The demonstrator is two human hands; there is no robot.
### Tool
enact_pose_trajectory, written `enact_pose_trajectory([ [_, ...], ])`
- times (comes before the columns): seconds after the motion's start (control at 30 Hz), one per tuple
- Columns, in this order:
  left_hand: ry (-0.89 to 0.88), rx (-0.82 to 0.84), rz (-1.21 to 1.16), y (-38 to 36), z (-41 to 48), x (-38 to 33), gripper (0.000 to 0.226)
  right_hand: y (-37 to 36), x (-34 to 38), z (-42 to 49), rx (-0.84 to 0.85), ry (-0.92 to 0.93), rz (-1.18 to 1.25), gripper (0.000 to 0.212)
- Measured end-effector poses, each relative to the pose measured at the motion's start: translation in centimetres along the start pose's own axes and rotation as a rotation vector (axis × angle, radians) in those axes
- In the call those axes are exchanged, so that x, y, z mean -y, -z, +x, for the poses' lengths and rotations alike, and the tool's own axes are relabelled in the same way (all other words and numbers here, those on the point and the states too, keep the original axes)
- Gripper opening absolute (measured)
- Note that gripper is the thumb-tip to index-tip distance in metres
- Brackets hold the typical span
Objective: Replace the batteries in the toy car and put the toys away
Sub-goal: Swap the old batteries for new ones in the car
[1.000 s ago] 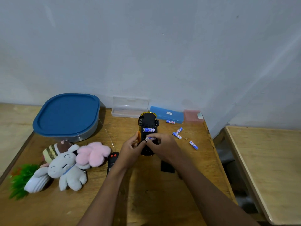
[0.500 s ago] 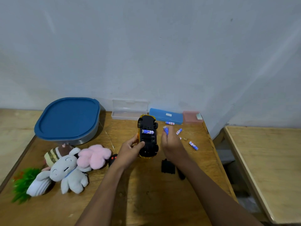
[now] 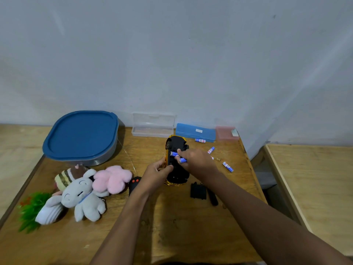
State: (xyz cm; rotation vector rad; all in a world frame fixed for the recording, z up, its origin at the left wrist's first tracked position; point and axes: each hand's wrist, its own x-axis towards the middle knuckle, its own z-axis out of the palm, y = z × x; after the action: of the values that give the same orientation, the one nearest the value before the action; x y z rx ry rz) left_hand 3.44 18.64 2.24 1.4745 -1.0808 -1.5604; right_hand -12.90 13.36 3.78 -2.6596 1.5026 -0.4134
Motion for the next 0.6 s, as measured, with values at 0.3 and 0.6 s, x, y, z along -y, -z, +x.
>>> enact_pose_trajectory([
  [0.3, -0.051, -0.014, 0.024, -0.23, -0.89, -0.48, 0.049, -0.56, 0.0, 0.29, -0.1, 0.168, -0.058, 0.013],
  [0.6, -0.069, -0.025, 0.027, -0.19, -0.58, -0.46, 0.037, -0.09, -0.26, 1.08, 0.0, 0.101, 0.059, 0.012],
])
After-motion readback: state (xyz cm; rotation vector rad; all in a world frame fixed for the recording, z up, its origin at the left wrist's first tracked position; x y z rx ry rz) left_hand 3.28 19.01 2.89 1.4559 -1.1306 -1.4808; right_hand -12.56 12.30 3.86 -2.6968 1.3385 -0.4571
